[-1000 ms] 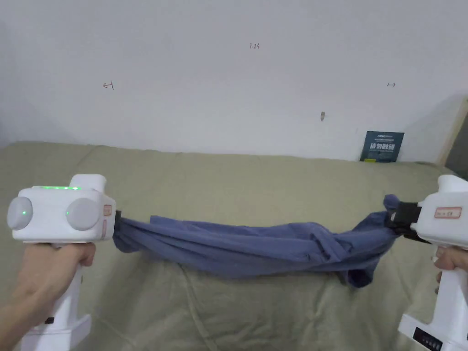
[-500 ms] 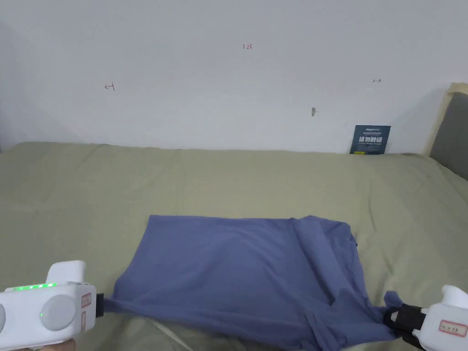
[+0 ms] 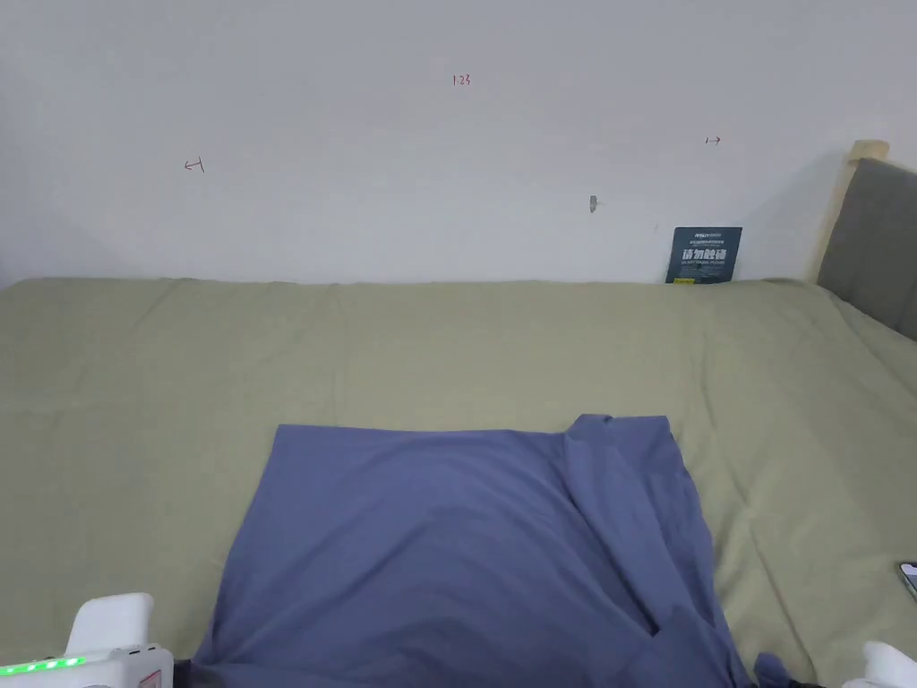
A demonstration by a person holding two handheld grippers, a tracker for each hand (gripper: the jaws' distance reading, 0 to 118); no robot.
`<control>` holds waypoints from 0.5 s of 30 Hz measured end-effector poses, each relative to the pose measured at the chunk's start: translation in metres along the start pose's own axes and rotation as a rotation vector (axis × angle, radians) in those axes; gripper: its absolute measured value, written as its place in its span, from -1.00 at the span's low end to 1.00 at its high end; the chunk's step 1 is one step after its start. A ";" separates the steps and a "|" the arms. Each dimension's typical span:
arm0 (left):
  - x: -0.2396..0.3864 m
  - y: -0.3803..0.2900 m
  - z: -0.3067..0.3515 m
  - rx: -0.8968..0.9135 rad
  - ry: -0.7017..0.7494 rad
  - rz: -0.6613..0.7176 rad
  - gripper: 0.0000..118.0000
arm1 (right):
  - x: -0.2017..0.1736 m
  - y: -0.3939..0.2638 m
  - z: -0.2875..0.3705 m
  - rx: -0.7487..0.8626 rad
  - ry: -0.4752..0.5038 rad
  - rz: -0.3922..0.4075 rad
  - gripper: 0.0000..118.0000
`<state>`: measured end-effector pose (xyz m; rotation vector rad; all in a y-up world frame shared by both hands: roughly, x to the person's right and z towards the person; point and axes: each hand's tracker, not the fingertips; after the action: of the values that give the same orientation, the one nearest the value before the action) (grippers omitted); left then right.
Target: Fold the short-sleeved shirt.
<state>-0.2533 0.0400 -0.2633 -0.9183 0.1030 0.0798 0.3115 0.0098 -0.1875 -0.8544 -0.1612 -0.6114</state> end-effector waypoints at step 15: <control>-0.007 -0.014 0.014 0.013 0.009 -0.053 1.00 | -0.016 0.001 0.030 0.100 -0.132 0.239 1.00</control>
<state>-0.2578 0.0426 -0.2435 -0.9075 0.0870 0.0258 0.3024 0.0399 -0.1747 -0.8027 -0.2042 -0.3207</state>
